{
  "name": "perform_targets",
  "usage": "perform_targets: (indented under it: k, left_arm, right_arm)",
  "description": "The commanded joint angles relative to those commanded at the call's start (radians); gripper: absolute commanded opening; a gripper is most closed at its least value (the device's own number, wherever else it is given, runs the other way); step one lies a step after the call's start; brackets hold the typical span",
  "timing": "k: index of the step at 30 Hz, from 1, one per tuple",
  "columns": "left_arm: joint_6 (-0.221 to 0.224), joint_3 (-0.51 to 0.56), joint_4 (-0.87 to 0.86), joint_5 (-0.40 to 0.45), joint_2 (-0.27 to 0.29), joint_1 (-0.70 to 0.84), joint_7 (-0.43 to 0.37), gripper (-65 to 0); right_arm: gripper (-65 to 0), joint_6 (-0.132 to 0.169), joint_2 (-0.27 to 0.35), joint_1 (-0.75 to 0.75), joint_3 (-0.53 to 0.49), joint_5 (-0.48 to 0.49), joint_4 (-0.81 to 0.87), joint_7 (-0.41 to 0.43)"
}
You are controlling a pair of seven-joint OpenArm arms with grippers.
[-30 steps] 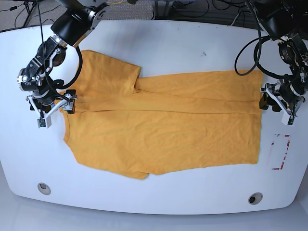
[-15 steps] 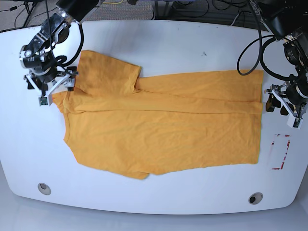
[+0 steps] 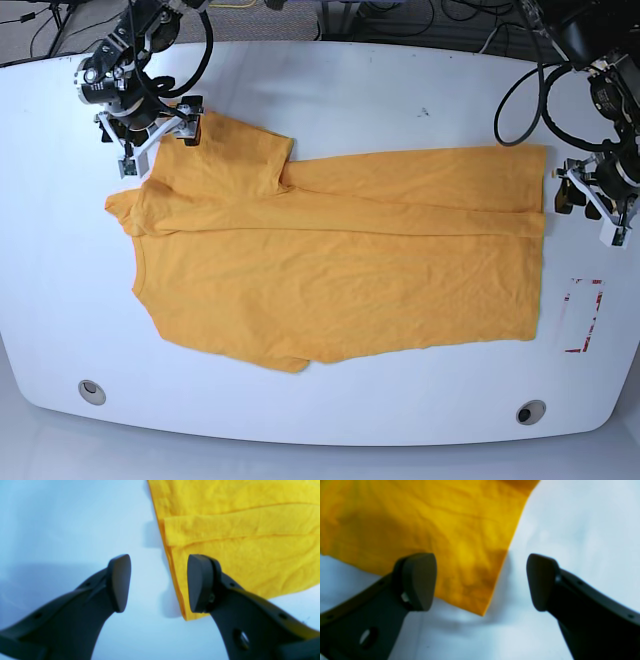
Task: Layout the t-shirt on the table in an organized manner, then fold the t-shirt properly
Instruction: 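Pull the folded edge with both grippers apart to straighten the fold, then release the shirt with the right gripper and press the sleeve flat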
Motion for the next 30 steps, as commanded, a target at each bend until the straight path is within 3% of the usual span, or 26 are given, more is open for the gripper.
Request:
perform_targets:
  k: [8,13,16,23,30]
  left_arm:
    - [0.000,0.000,0.000,0.000,0.000,0.000,0.000,-31.1]
    - [0.000,0.000,0.000,0.000,0.000,0.000,0.000,-31.1]
    - [0.000,0.000,0.000,0.000,0.000,0.002,0.000,-31.1]
    - [0.000,0.000,-0.002,0.000,0.000,0.002,0.000,-31.1]
    - [0.000,0.000,-0.005,0.002,0.000,0.003,0.000,-31.1]
  right_arm:
    - [-12.7,0.000,0.003,-0.003,0.000,0.003,-0.098,0.002]
    - [-19.5,0.000,0.002,-0.005,0.000,0.005,-0.114,0.002]
    - [-28.4,0.000,-0.002,-0.012,-0.002,0.005,-0.112,0.002]
    - [-63.1,0.000,-0.003,-0.014,-0.055,0.005,-0.109,0.002]
    - [-65.0,0.000,-0.003,-0.014,-0.100,0.012,-0.048,0.000]
